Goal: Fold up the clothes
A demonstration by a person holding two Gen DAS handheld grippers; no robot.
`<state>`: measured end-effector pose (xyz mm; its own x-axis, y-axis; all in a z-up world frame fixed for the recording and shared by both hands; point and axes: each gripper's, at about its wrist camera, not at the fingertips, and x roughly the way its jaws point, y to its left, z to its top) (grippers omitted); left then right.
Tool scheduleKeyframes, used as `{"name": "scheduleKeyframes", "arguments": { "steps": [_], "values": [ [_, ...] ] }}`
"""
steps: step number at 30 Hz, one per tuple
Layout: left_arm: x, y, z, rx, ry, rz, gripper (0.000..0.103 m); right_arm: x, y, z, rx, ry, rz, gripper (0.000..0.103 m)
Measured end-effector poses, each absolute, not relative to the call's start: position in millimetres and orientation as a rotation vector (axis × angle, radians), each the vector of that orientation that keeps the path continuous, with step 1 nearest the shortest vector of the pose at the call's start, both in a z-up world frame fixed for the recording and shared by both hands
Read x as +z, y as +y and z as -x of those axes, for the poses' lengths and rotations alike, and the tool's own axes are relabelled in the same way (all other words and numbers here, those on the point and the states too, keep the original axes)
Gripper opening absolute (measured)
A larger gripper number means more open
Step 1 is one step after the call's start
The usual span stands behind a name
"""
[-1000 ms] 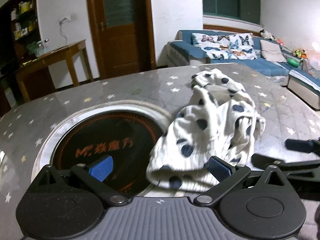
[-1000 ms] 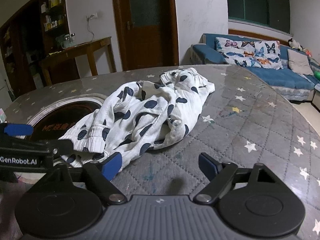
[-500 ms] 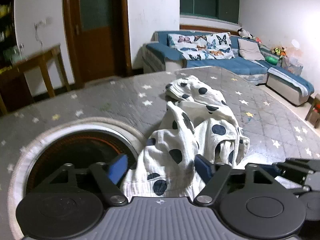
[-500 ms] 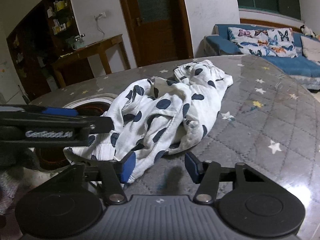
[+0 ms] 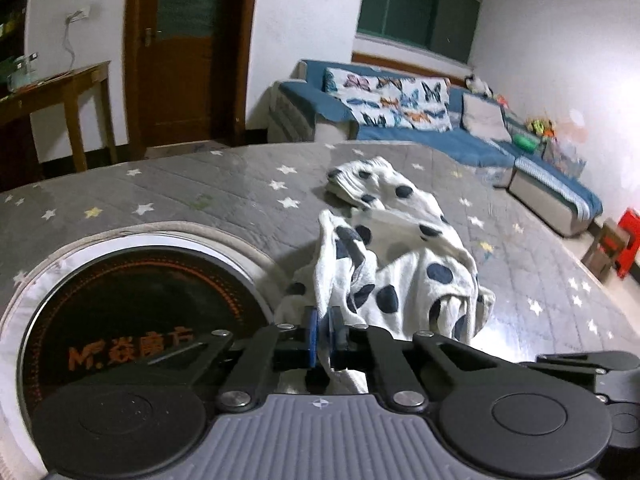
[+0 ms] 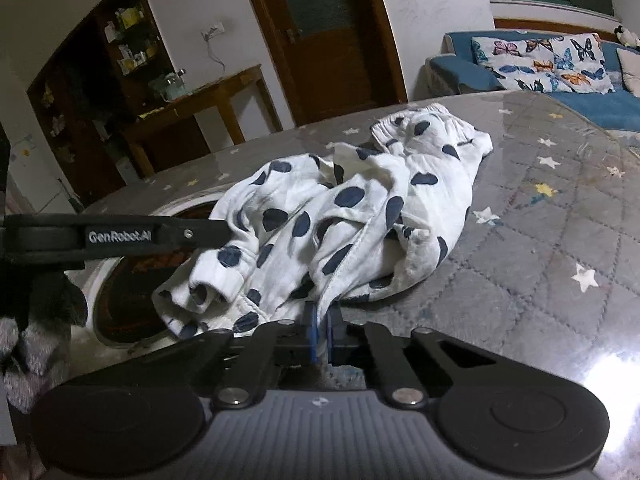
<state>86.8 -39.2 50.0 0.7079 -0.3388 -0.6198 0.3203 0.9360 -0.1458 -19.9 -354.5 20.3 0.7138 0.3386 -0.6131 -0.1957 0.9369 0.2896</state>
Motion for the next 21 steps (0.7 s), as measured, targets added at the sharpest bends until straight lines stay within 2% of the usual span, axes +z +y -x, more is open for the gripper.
{"name": "scheduleKeyframes", "arguments": {
  "steps": [13, 21],
  "values": [
    [68.5, 27.7, -38.4, -0.321, 0.69, 0.178, 0.004, 67.2, -382.6, 78.4, 0.375, 0.654, -0.197, 0.003],
    [61.5, 62.8, 33.1, -0.317, 0.737, 0.195, 0.004, 87.0, -402.3, 133.6, 0.435, 0.701, -0.164, 0.003]
  ]
}}
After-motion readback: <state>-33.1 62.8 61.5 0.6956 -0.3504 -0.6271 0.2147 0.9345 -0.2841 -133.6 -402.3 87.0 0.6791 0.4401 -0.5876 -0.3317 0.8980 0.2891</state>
